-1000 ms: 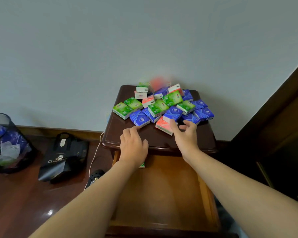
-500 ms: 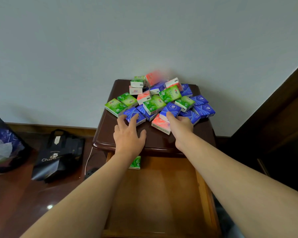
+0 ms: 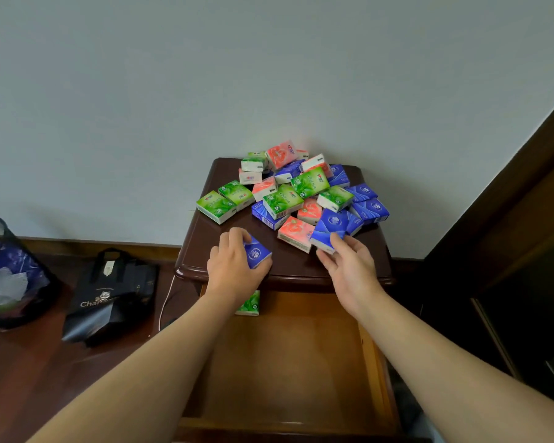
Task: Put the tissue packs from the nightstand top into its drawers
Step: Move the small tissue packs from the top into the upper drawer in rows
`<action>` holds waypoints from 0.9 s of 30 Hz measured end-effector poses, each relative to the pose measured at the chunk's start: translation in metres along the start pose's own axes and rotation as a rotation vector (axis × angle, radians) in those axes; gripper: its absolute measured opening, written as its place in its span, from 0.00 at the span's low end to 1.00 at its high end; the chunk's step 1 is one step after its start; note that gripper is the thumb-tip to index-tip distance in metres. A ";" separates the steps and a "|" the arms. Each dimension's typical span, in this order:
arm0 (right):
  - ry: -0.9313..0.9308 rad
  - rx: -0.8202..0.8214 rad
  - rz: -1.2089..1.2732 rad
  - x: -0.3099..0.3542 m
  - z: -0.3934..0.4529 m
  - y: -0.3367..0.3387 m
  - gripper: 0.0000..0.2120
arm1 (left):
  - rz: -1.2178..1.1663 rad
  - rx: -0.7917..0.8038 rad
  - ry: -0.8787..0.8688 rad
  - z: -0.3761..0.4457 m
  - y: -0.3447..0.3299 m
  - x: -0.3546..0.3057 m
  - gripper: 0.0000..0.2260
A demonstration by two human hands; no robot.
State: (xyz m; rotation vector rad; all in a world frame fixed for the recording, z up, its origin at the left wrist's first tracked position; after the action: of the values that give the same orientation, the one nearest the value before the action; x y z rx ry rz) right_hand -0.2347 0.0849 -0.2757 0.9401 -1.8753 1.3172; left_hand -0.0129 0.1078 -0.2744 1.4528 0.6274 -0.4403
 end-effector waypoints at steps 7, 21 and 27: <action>-0.168 0.301 -0.039 -0.008 -0.048 0.010 0.35 | -0.150 0.028 -0.019 -0.059 -0.005 0.015 0.33; -0.495 0.135 -0.651 -0.128 -0.118 -0.017 0.23 | -0.603 -0.359 0.240 -0.166 0.014 0.078 0.18; -0.526 0.124 -0.692 -0.168 -0.111 -0.043 0.21 | -0.798 -0.460 0.328 -0.163 0.010 0.093 0.11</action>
State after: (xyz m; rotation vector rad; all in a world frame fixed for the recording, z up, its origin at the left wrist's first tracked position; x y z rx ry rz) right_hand -0.0978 0.2116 -0.3631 1.9293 -1.5728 0.8059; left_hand 0.0435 0.2789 -0.3268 0.7915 1.4822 -0.6209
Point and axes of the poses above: each hand's wrist, its own z-axis towards the middle knuckle, its own y-axis out of the back of the hand, x = y × z, the point moved 2 cm from there along z, towards the middle knuckle, and after that the axes turned 7 degrees about x, right-handed, at the moved point
